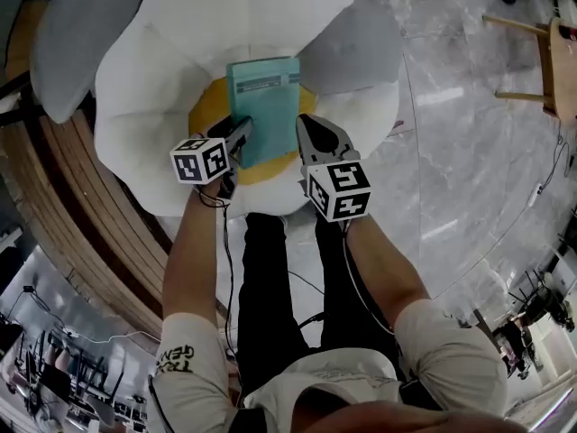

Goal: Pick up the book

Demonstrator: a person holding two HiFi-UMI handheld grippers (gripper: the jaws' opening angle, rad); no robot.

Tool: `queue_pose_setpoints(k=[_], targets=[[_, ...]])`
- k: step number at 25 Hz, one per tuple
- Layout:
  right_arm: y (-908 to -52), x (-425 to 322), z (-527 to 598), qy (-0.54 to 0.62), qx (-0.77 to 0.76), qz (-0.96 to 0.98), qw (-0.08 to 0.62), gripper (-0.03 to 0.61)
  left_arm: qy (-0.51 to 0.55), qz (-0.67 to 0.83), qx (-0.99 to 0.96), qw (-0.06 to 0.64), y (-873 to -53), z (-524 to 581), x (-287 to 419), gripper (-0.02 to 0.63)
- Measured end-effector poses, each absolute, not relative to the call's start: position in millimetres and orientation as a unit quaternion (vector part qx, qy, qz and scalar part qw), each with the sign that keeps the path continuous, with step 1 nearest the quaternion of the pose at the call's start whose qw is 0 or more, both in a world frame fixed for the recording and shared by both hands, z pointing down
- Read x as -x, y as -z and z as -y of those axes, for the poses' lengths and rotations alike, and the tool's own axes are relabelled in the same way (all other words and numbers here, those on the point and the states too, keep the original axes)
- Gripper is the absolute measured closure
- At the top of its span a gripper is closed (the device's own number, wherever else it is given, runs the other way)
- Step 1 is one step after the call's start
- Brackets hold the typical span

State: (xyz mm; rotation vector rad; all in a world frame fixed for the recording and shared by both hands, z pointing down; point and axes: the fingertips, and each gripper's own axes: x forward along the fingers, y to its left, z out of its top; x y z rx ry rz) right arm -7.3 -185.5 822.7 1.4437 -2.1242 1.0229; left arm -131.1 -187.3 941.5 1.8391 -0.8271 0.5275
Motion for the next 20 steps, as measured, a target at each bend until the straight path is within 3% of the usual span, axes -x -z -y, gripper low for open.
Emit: queue_pose_setpoints(k=[9, 20], targets=[[-754.1, 16.5, 169.6, -0.336, -0.515, 0.76, 0.207, 0.551, -0.302, 0.414, -0.773, 0.373, -832.0, 161.4, 114.1, 0.424], [-616.4, 30.2, 180.2, -0.293, -0.519, 0.783, 0.178, 0.551, -0.254, 0.563, -0.742, 0.261, -658.7, 195.1, 165.5, 0.426]])
